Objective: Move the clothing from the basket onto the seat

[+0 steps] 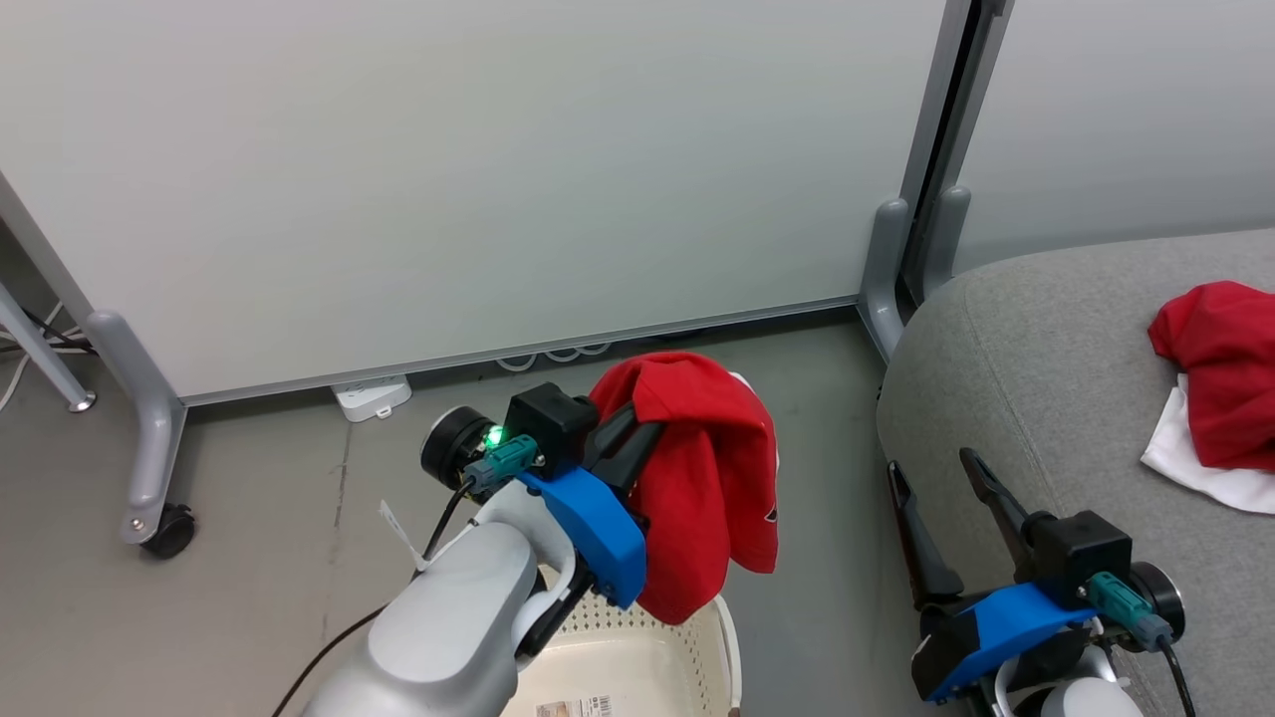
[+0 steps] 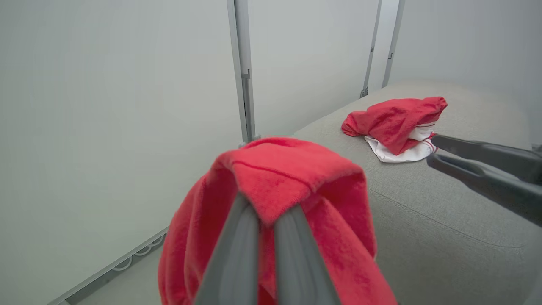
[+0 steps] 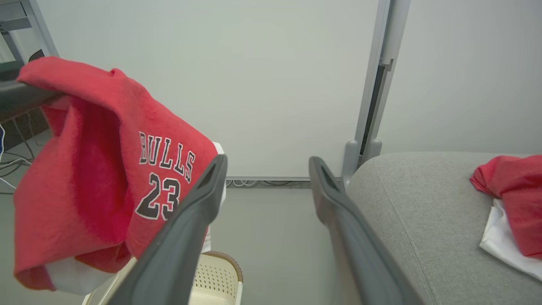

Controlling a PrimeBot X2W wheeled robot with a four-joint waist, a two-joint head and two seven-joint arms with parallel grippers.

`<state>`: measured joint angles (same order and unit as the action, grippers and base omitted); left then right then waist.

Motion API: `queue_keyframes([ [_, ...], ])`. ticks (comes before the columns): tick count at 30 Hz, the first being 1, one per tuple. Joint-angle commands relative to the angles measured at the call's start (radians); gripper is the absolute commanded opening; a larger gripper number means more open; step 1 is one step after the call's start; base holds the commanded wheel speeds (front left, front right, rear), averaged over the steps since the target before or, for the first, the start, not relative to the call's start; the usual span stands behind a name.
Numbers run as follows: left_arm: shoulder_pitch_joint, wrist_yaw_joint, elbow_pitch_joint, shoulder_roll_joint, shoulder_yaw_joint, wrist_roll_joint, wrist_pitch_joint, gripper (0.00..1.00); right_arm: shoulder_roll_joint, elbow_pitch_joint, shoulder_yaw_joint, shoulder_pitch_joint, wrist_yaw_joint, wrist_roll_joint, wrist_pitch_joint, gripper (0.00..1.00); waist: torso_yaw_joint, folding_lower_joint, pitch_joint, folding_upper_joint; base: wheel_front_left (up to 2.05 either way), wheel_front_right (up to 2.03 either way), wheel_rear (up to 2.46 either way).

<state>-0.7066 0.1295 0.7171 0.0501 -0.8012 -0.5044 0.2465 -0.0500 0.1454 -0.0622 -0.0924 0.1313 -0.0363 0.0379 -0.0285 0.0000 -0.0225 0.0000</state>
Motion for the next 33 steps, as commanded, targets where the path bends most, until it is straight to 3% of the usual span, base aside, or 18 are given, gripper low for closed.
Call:
queue_keyframes([
  [1,-0.008,-0.001,0.000,0.002,-0.007,-0.017,-0.004,0.00,-0.001,-0.004,-0.005,0.011,-0.001,-0.007,-0.001,1.00,-0.003,0.0000,0.000,0.0000,0.00,0.00,0.00],
  [9,-0.022,-0.023,0.024,0.002,-0.061,-0.070,0.004,0.00,0.000,-0.009,-0.047,0.016,-0.001,0.004,-0.012,1.00,-0.006,0.0000,0.007,0.0000,0.00,0.00,0.00],
  [18,-0.038,-0.042,0.025,0.001,-0.116,-0.119,0.012,0.00,-0.001,0.047,-0.174,-0.028,-0.001,-0.036,-0.033,1.00,-0.006,0.0000,0.013,0.0000,0.00,0.00,0.00],
  [33,-0.064,-0.058,0.002,0.001,-0.195,-0.172,0.020,0.00,-0.001,0.388,-0.263,-0.280,-0.001,-0.093,-0.027,1.00,0.013,0.0000,0.017,0.0000,0.00,0.00,0.00],
])
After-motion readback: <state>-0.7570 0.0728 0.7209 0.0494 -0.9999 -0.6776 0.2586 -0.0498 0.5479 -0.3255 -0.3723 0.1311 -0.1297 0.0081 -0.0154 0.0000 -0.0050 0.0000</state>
